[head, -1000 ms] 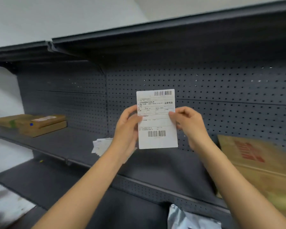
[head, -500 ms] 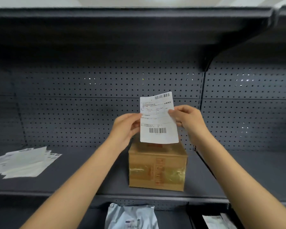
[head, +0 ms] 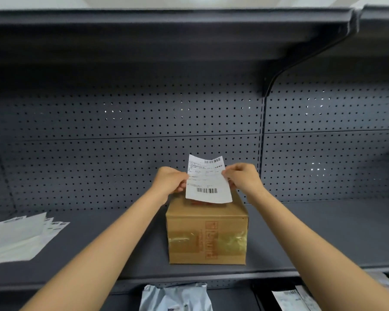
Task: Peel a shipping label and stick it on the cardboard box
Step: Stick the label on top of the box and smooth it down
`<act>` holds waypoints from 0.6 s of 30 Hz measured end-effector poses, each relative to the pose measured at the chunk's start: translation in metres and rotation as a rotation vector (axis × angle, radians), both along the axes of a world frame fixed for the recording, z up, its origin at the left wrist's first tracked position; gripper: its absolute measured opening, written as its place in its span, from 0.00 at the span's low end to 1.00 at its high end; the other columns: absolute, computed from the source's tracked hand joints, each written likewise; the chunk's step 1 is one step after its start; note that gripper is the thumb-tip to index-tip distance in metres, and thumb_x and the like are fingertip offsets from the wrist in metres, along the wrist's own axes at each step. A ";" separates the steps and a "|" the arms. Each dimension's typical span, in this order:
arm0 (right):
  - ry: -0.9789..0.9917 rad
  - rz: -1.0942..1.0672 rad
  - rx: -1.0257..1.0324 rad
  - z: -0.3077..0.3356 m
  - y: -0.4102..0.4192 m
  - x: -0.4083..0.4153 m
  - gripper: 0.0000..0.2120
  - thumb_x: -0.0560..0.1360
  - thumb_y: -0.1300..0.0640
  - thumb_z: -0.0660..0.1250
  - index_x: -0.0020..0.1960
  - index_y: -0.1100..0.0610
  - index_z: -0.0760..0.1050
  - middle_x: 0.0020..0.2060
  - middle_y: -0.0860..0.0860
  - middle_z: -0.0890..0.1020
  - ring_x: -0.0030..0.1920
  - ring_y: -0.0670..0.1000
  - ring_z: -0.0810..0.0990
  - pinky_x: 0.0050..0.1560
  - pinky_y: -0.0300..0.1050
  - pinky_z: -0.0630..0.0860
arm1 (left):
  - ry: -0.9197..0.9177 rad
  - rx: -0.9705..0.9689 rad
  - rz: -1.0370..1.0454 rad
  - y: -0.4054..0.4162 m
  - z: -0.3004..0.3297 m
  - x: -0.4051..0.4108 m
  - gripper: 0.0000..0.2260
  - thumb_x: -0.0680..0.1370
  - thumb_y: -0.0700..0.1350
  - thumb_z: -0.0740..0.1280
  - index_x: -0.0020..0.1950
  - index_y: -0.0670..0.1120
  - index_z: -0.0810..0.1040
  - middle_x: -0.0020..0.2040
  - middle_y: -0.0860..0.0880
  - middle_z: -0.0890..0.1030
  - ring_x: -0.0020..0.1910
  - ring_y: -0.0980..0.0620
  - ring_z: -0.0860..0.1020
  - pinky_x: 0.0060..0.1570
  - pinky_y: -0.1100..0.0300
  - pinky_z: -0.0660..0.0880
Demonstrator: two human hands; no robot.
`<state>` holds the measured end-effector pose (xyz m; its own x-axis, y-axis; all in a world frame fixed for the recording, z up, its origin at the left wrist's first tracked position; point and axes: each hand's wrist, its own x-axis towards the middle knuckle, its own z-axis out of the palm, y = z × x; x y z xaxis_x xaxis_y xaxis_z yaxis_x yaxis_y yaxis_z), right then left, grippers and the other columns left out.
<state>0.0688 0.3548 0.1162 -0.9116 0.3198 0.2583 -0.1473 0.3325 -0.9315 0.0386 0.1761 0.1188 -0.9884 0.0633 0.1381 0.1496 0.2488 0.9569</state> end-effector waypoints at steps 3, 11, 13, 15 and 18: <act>-0.009 -0.050 0.095 -0.002 -0.001 -0.007 0.06 0.72 0.61 0.64 0.38 0.60 0.77 0.33 0.49 0.78 0.35 0.50 0.74 0.37 0.42 0.72 | 0.032 -0.114 0.029 0.002 -0.003 -0.009 0.11 0.73 0.38 0.65 0.30 0.43 0.78 0.28 0.47 0.77 0.28 0.53 0.71 0.31 0.63 0.70; -0.047 -0.093 0.256 -0.010 -0.002 -0.017 0.07 0.72 0.60 0.65 0.43 0.61 0.80 0.37 0.55 0.81 0.28 0.46 0.70 0.29 0.38 0.66 | 0.089 -0.283 0.060 0.005 -0.009 -0.015 0.07 0.72 0.40 0.65 0.35 0.42 0.80 0.29 0.50 0.77 0.26 0.54 0.71 0.29 0.64 0.69; -0.054 -0.101 0.271 -0.012 -0.003 -0.018 0.06 0.72 0.60 0.65 0.42 0.60 0.80 0.39 0.56 0.82 0.29 0.47 0.71 0.30 0.39 0.69 | 0.091 -0.295 0.053 0.004 -0.009 -0.017 0.08 0.72 0.40 0.65 0.33 0.43 0.79 0.28 0.50 0.77 0.26 0.54 0.71 0.29 0.64 0.69; -0.057 -0.106 0.280 -0.013 -0.003 -0.019 0.06 0.72 0.60 0.65 0.41 0.59 0.80 0.40 0.57 0.83 0.30 0.48 0.72 0.31 0.40 0.69 | 0.094 -0.305 0.049 0.003 -0.010 -0.018 0.07 0.72 0.39 0.65 0.36 0.42 0.80 0.29 0.49 0.77 0.27 0.54 0.72 0.29 0.64 0.69; -0.057 -0.111 0.304 -0.013 -0.004 -0.018 0.07 0.72 0.60 0.64 0.43 0.61 0.80 0.38 0.56 0.82 0.29 0.48 0.71 0.31 0.40 0.68 | 0.110 -0.363 0.050 0.002 -0.014 -0.023 0.03 0.71 0.40 0.65 0.38 0.44 0.78 0.33 0.45 0.76 0.32 0.49 0.71 0.33 0.61 0.67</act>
<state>0.0513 0.3507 0.1027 -0.8913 0.3337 0.3070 -0.0457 0.6075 -0.7930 0.0154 0.1786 0.1046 -0.9721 0.0795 0.2208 0.2255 0.5779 0.7844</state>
